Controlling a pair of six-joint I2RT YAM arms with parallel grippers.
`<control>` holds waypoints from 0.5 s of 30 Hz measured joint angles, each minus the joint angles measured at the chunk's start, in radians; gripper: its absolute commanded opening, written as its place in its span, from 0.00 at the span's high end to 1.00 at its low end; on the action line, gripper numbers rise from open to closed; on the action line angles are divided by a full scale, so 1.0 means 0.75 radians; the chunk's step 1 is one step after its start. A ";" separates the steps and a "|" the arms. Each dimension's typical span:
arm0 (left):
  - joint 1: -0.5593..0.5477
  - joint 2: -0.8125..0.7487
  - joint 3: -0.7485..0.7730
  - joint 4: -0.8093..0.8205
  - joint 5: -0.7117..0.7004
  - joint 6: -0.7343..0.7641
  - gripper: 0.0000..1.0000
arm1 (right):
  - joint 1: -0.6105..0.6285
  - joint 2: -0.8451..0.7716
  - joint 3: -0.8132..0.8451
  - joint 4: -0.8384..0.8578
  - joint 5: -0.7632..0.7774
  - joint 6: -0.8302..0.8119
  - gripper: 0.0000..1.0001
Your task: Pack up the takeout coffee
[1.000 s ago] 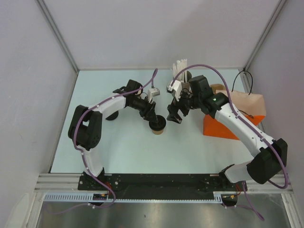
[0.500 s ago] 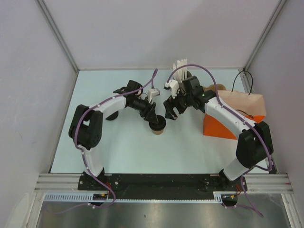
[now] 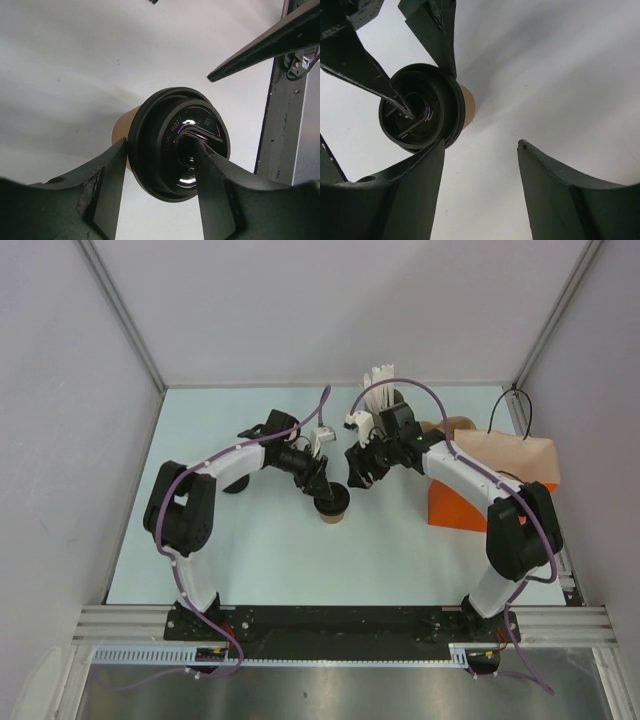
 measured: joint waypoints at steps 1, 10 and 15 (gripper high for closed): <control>0.000 0.000 -0.001 0.001 0.001 0.000 0.45 | -0.001 0.012 0.000 0.001 -0.011 0.004 0.37; 0.002 0.001 -0.005 0.007 0.005 -0.002 0.47 | -0.003 0.075 0.000 0.000 -0.079 0.014 0.38; 0.003 0.003 -0.004 0.009 0.005 -0.011 0.49 | -0.003 0.096 0.000 0.000 -0.095 0.015 0.39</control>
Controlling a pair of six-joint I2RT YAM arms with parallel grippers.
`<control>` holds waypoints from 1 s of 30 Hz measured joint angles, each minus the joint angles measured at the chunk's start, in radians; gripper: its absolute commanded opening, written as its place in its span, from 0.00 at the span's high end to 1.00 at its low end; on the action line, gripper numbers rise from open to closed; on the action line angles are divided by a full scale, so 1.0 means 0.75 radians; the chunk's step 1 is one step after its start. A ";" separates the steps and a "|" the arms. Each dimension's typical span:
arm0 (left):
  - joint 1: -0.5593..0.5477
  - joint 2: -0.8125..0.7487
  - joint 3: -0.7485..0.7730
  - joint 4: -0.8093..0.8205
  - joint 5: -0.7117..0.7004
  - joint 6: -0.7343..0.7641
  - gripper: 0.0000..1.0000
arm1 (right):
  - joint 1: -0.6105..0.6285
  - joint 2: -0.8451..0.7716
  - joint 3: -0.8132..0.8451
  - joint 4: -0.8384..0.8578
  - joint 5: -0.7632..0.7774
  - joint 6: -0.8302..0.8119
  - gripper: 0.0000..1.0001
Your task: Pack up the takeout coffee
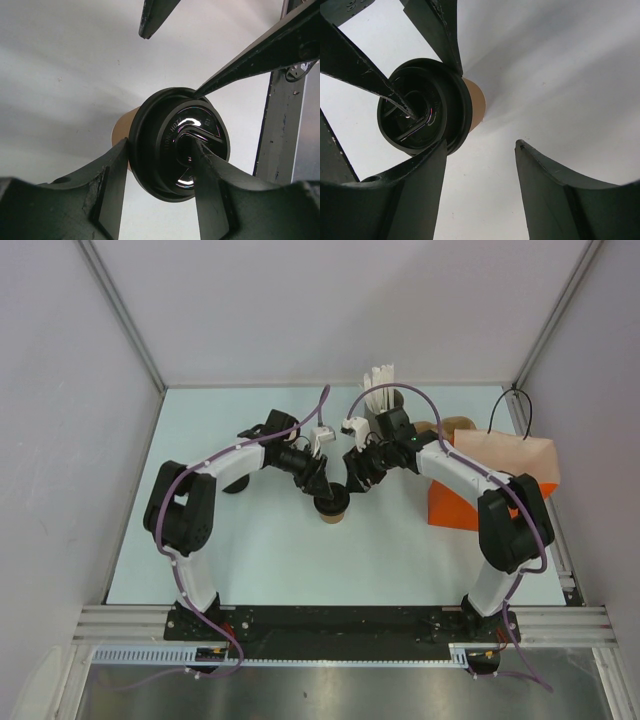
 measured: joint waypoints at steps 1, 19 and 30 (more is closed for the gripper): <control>0.001 0.001 0.002 0.000 0.000 -0.001 0.49 | 0.000 0.002 0.000 0.001 0.000 0.000 0.38; 0.002 0.017 0.019 -0.009 0.000 -0.012 0.51 | -0.015 0.036 0.000 0.002 -0.009 0.011 0.38; 0.003 0.025 0.028 -0.017 0.000 -0.016 0.51 | 0.005 0.051 0.000 0.012 0.020 0.018 0.38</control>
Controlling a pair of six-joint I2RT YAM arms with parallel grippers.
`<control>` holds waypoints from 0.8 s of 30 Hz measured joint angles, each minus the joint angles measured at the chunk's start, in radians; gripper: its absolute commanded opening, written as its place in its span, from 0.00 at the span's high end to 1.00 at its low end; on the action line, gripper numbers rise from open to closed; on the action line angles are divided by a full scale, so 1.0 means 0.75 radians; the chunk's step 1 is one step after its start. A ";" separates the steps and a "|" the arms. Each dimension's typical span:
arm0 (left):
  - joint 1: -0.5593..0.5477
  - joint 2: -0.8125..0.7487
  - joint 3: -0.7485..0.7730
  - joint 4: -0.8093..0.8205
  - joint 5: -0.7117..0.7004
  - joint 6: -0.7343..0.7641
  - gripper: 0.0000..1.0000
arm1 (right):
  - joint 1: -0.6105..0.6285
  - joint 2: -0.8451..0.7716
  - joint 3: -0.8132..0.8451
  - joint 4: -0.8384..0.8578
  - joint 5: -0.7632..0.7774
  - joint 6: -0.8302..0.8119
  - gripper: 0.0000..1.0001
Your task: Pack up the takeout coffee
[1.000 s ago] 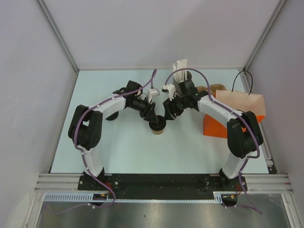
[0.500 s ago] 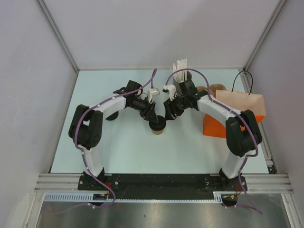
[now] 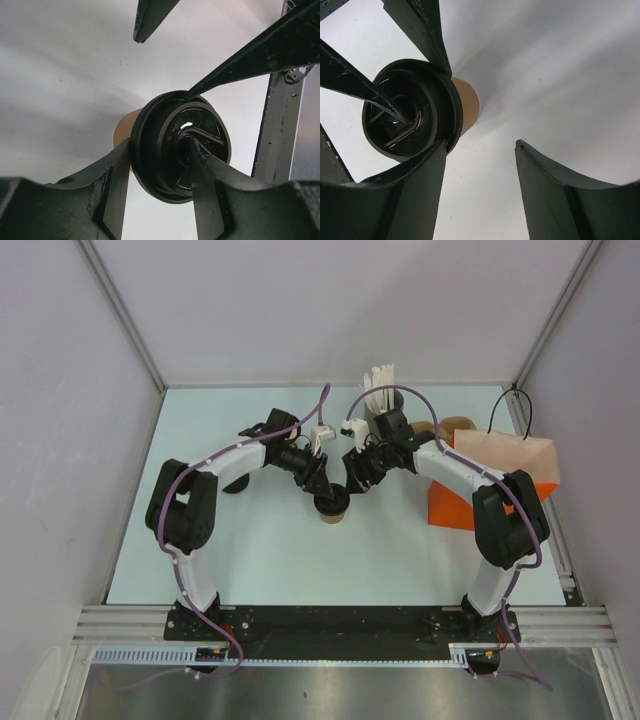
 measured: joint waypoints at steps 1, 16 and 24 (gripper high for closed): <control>0.000 0.001 0.001 0.000 0.000 -0.001 0.51 | 0.002 0.001 0.001 0.003 0.007 0.004 0.38; 0.001 0.008 0.009 -0.007 0.002 -0.007 0.52 | 0.029 -0.030 0.002 0.005 0.114 0.002 0.36; 0.001 0.013 0.016 -0.011 0.004 -0.009 0.52 | 0.032 -0.072 0.000 0.005 0.157 -0.023 0.35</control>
